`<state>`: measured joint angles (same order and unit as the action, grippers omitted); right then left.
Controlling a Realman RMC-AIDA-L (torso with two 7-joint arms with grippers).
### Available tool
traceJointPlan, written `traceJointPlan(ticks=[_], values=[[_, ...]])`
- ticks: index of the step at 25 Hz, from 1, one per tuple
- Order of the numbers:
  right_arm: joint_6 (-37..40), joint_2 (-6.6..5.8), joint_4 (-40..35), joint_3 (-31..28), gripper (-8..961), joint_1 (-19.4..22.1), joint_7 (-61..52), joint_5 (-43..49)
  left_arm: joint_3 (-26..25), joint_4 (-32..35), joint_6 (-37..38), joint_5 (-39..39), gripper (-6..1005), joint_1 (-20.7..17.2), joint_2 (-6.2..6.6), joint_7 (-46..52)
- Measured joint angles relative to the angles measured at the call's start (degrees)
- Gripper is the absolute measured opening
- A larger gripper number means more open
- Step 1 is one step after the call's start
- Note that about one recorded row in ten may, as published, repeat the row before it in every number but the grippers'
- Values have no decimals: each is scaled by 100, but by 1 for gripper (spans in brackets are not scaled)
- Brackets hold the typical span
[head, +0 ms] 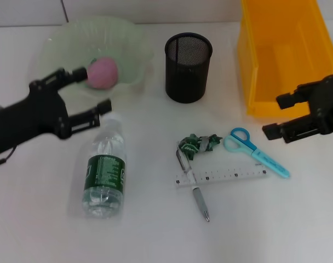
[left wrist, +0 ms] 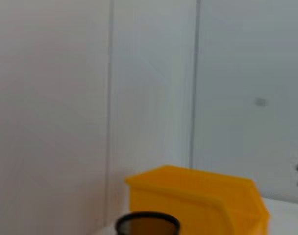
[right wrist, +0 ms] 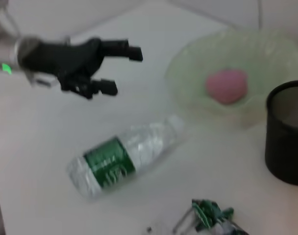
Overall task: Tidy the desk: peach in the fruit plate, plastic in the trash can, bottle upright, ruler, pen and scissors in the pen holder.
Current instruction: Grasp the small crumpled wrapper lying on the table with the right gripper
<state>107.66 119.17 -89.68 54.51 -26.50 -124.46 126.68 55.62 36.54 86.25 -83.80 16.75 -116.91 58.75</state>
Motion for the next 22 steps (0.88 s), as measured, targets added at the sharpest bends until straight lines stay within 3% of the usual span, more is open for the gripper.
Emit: traceJointPlan(ticks=[6, 11, 22], values=[[-98, -10, -137, 1294, 838, -774, 832, 1347, -128, 43, 253, -132, 860, -208, 80, 152], [-809, 16, 19, 2494, 838, -924, 1613, 1833, -194, 2, 251, -153, 860, -182, 67, 152], [-2548, 28, 1439, 3251, 817, -1174, 2006, 1806, -230, 1, 229, -157, 861, -225, -5, 136]])
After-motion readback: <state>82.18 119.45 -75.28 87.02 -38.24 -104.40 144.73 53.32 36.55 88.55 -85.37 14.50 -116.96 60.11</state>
